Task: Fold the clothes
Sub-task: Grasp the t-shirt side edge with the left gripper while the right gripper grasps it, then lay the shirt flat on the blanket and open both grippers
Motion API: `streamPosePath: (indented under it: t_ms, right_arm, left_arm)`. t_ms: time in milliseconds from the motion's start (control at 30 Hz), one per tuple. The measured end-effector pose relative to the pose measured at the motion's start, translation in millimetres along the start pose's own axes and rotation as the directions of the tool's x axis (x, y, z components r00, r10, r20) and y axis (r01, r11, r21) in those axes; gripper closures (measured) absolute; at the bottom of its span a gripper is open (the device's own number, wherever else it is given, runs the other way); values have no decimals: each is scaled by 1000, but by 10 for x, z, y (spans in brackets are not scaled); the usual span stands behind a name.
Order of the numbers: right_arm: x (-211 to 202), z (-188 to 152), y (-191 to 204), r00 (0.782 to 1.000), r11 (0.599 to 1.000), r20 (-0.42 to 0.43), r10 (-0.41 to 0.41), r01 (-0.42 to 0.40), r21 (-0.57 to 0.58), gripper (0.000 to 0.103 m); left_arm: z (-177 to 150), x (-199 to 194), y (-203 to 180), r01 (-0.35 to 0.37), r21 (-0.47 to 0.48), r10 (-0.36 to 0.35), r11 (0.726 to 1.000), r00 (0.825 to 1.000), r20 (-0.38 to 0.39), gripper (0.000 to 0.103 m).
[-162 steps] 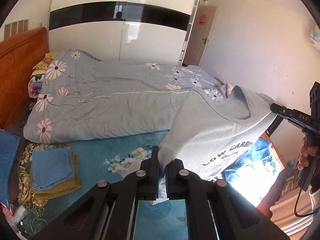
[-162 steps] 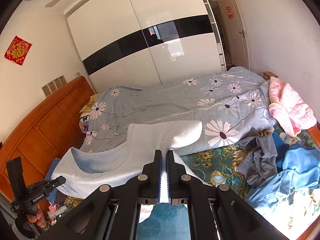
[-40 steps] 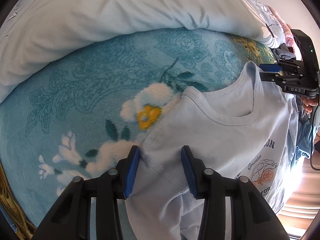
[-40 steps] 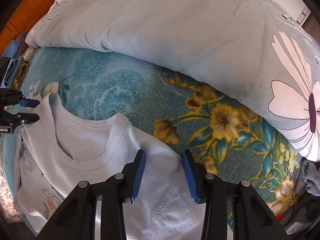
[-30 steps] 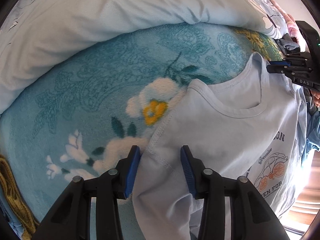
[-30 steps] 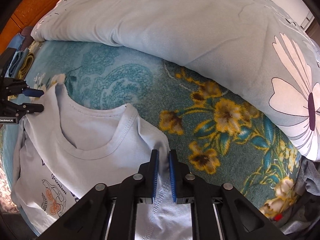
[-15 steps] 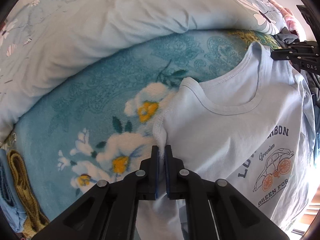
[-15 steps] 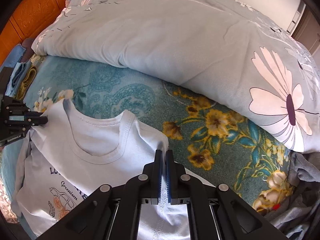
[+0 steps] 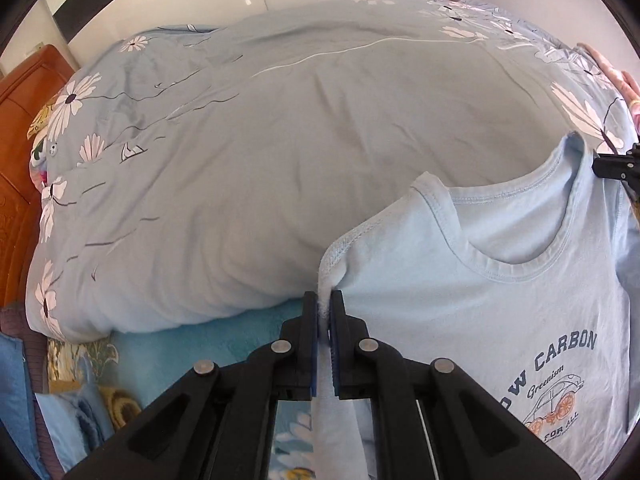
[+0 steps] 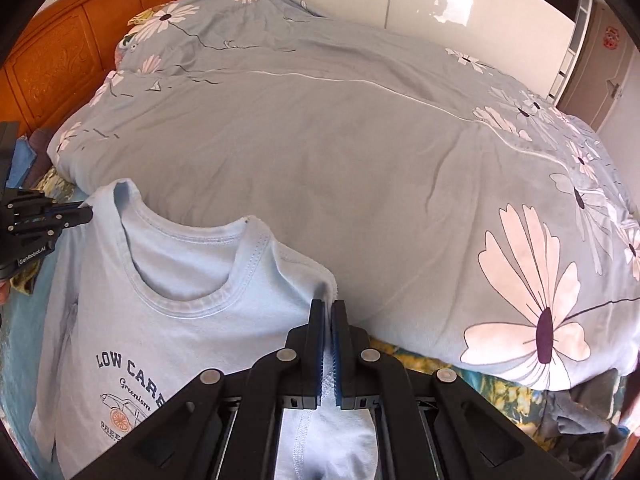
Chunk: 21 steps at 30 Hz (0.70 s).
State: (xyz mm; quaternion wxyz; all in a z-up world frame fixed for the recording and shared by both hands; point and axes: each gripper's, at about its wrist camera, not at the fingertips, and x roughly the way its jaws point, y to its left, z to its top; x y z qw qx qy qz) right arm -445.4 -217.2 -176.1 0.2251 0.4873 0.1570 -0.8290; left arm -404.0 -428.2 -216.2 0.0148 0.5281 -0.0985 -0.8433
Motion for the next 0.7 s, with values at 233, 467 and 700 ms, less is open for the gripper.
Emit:
streamPosePath:
  t_ms: [233, 467, 700]
  right_arm:
    - [546, 74, -57, 995, 999, -98, -13, 18, 48, 99]
    - [639, 92, -55, 992, 998, -124, -20, 27, 57, 96]
    - [362, 104, -31, 991, 998, -124, -55, 58, 17, 83]
  left_arm:
    - [10, 338, -41, 5, 19, -3, 1000, 996, -91, 97]
    - [-8, 392, 64, 72, -35, -76, 997, 990, -120, 95]
    - [-218, 69, 262, 171, -91, -182, 981, 975, -125, 84]
